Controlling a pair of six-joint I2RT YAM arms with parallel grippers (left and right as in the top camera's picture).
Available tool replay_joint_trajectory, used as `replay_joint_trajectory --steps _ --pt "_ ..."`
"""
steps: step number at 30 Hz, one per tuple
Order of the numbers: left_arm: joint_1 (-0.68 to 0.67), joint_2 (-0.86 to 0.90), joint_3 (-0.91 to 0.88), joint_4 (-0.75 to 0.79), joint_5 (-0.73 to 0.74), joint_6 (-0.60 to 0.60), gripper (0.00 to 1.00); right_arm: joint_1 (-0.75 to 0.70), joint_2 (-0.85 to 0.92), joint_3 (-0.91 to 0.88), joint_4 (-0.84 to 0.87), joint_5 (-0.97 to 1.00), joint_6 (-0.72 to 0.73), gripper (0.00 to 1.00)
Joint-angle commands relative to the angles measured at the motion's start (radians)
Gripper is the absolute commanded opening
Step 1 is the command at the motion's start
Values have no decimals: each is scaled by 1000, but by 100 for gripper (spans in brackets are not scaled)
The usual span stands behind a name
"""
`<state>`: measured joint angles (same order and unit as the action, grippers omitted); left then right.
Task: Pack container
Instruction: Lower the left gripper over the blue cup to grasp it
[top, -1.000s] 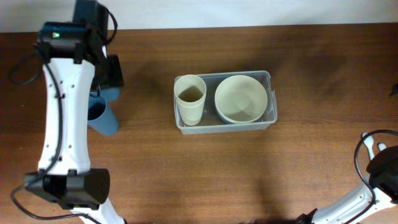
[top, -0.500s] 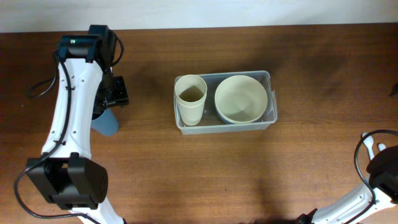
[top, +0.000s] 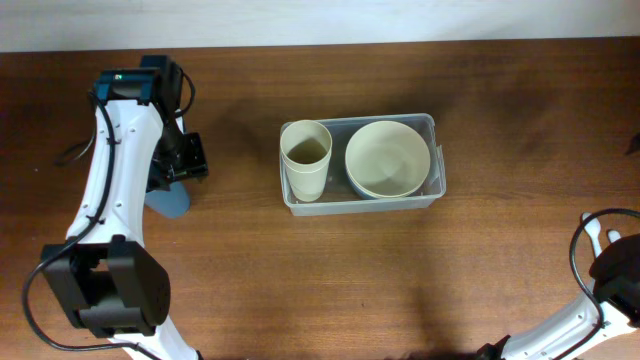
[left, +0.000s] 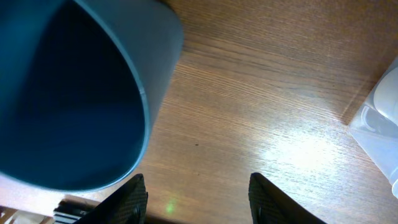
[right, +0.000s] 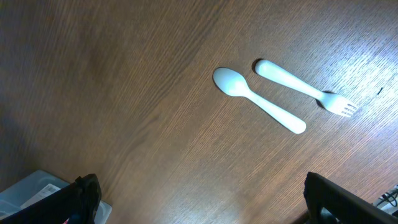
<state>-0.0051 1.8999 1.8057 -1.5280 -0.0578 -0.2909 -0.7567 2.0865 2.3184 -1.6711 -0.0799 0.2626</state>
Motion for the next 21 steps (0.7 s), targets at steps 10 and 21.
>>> replay_joint_trajectory --steps 10,21 --pt "-11 -12 -27 34 48 72 44 4 -2 -3 3 -5 8 99" --pt "-51 -13 172 -50 -29 122 45 4 -2 -3 3 -5 8 99"
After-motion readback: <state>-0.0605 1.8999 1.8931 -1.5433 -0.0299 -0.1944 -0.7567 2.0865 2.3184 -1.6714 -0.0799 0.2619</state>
